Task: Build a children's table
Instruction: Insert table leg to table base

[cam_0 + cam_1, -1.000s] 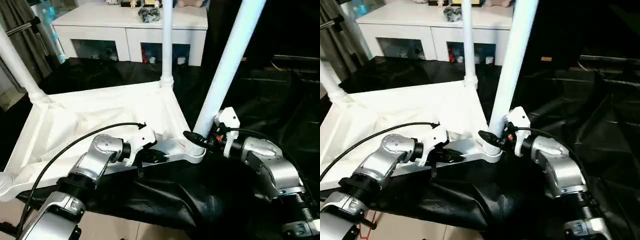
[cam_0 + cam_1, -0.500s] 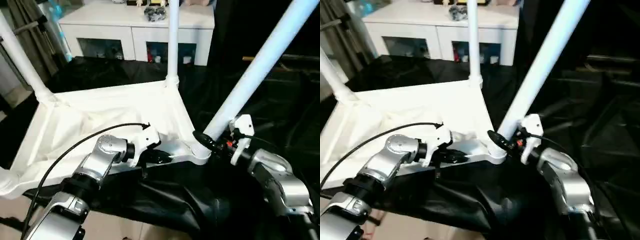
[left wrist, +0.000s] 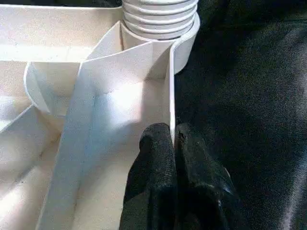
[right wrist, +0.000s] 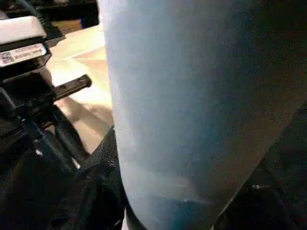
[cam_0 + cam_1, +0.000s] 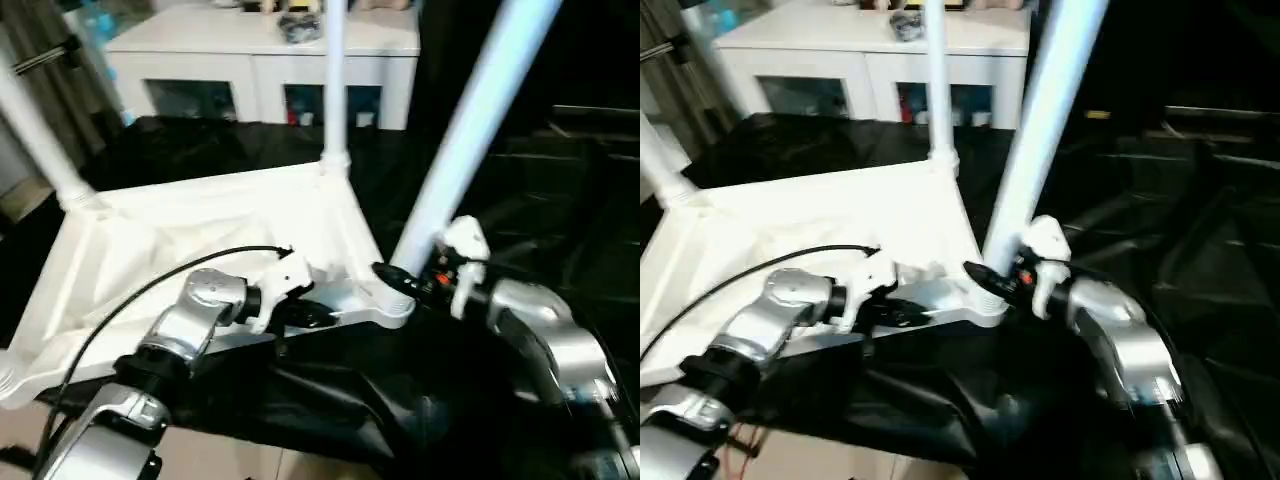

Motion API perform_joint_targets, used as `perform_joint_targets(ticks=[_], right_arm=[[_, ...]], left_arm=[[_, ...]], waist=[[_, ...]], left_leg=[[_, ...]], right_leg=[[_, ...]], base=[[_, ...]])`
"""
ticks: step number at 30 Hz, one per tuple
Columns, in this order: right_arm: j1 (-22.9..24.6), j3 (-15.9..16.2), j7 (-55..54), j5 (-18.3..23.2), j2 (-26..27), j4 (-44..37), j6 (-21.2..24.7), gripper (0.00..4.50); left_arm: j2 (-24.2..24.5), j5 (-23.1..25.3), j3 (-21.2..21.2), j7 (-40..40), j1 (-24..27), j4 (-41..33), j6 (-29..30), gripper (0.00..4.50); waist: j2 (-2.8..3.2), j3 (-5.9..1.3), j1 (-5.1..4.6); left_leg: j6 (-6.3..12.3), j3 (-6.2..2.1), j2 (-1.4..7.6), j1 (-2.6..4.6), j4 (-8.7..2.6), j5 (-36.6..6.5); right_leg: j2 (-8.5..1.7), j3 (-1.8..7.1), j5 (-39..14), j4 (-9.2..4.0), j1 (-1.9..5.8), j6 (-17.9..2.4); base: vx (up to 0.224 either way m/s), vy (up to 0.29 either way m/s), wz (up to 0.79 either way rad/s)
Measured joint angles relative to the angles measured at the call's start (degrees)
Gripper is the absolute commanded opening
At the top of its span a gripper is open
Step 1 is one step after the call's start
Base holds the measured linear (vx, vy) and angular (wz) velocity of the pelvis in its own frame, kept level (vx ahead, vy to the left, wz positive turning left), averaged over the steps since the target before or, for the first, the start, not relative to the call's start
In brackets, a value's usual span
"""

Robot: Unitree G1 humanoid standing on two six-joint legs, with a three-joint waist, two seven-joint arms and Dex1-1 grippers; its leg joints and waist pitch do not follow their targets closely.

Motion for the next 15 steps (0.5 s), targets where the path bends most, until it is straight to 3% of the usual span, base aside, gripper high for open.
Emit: perform_joint_targets(ticks=[11,15], right_arm=[[-0.6,1.0,4.7,-0.3,-1.5,0.7,-0.6,1.88],[-2.5,-0.6,0.8,0.0,2.5,4.9,-1.6,1.88]], left_arm=[[0.6,-0.4,0.0,-1.4,0.8,-1.2,0.0,0.00],[0.7,-0.5,0.0,-0.8,0.8,-1.2,0.2,0.00]], waist=[[-0.30,-0.19,0.17],[-0.30,-0.18,-0.04]], left_leg=[[0.00,0.03,0.00,0.02,-0.12,0.0],[-0.01,0.03,0.02,0.10,-0.13,0.0]], right_leg=[[0.01,0.00,0.1,-0.01,0.01,-0.2],[0.03,0.00,0.1,-0.01,-0.01,-0.3]], base=[[0.000,0.000,0.00],[0.000,0.000,0.00]])
